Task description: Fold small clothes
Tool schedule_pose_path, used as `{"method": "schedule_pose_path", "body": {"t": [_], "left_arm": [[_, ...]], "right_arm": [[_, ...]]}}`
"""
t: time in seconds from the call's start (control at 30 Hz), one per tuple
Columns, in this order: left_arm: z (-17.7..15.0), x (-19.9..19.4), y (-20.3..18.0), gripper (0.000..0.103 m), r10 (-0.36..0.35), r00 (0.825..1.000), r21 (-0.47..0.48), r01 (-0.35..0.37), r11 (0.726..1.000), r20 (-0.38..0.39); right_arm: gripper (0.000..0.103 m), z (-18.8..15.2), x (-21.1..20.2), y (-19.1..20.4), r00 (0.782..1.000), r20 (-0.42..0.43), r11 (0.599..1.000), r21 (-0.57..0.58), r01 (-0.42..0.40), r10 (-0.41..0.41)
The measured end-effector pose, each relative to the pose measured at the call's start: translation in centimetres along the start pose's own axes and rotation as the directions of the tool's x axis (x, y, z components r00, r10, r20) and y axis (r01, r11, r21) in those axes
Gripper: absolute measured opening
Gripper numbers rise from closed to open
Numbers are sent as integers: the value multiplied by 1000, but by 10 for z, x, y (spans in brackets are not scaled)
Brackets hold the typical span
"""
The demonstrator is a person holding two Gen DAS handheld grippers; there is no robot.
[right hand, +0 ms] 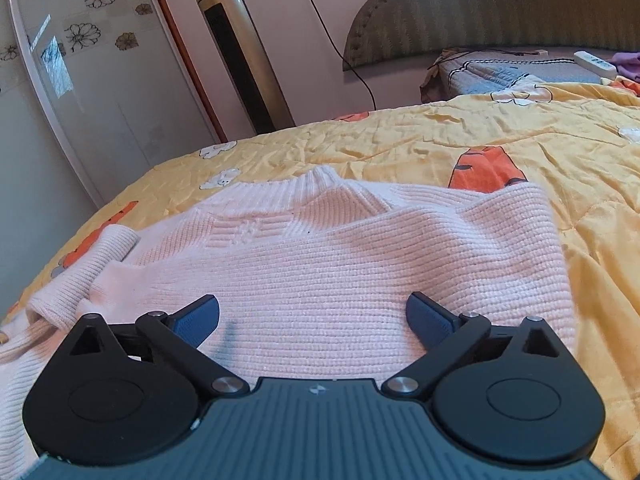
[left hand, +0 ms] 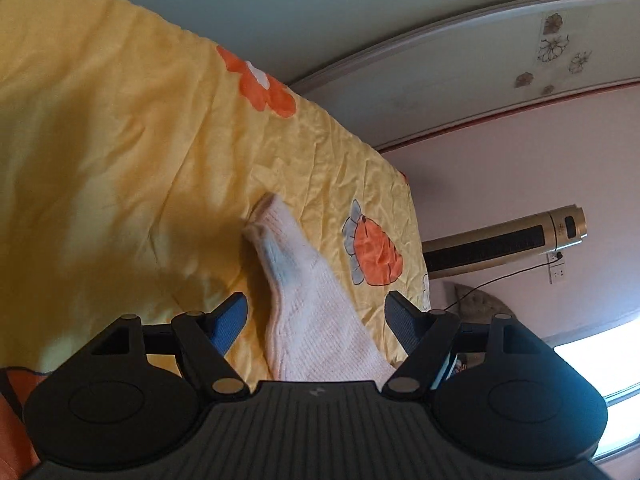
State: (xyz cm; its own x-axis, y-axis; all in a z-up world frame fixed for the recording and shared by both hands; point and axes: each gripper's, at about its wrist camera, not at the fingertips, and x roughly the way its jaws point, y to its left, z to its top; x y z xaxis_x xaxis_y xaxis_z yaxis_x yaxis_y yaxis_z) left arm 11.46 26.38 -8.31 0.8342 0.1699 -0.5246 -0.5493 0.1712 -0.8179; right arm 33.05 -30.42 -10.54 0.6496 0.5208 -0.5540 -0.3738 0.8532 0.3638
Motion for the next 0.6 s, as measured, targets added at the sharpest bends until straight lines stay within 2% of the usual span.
{"method": "schedule_pose_path", "body": {"t": [0.07, 0.13, 0.2, 0.23, 0.27, 0.33, 0.43, 0.47, 0.5, 0.53, 0.6], "left_arm": [[-3, 5, -1, 75, 30, 999, 32, -30, 999, 18], [-1, 15, -1, 73, 106, 994, 56, -108, 993, 37], [0, 27, -5, 54, 122, 992, 118, -125, 985, 27], [-1, 33, -10, 20, 148, 989, 178, -149, 973, 22], [-1, 42, -15, 6, 191, 982, 236, -188, 954, 9], [-4, 53, -23, 6, 240, 971, 312, -236, 920, 27], [-6, 54, -49, 6, 228, 969, 396, -249, 884, 99], [-12, 51, -65, 6, 200, 968, 463, -248, 851, 151], [-21, 47, -83, 6, 156, 967, 546, -244, 802, 202], [-36, 43, -102, 6, 96, 969, 632, -221, 743, 226], [-74, 38, -132, 6, -17, 982, 779, -138, 611, 188]], "right_arm": [[99, 0, -1, -3, 1000, 8, 1000, 21, -15, 15], [99, 0, -1, -3, 1000, 10, 1000, 24, -16, 16], [99, 0, -2, -3, 1000, 8, 1000, 19, -12, 12], [99, 0, -2, -4, 1000, 8, 1000, 18, -12, 12], [99, 0, -2, -4, 1000, 8, 1000, 19, -13, 12], [99, 0, -2, -4, 1000, 10, 1000, 22, -15, 15], [99, 0, -3, -4, 1000, 13, 999, 27, -21, 21], [99, 0, -3, -5, 1000, 15, 999, 31, -25, 24], [100, 0, -4, -5, 999, 17, 999, 36, -28, 28], [100, 0, -4, -6, 999, 18, 999, 39, -32, 31], [100, 0, -5, -7, 999, 21, 998, 47, -39, 38]]}}
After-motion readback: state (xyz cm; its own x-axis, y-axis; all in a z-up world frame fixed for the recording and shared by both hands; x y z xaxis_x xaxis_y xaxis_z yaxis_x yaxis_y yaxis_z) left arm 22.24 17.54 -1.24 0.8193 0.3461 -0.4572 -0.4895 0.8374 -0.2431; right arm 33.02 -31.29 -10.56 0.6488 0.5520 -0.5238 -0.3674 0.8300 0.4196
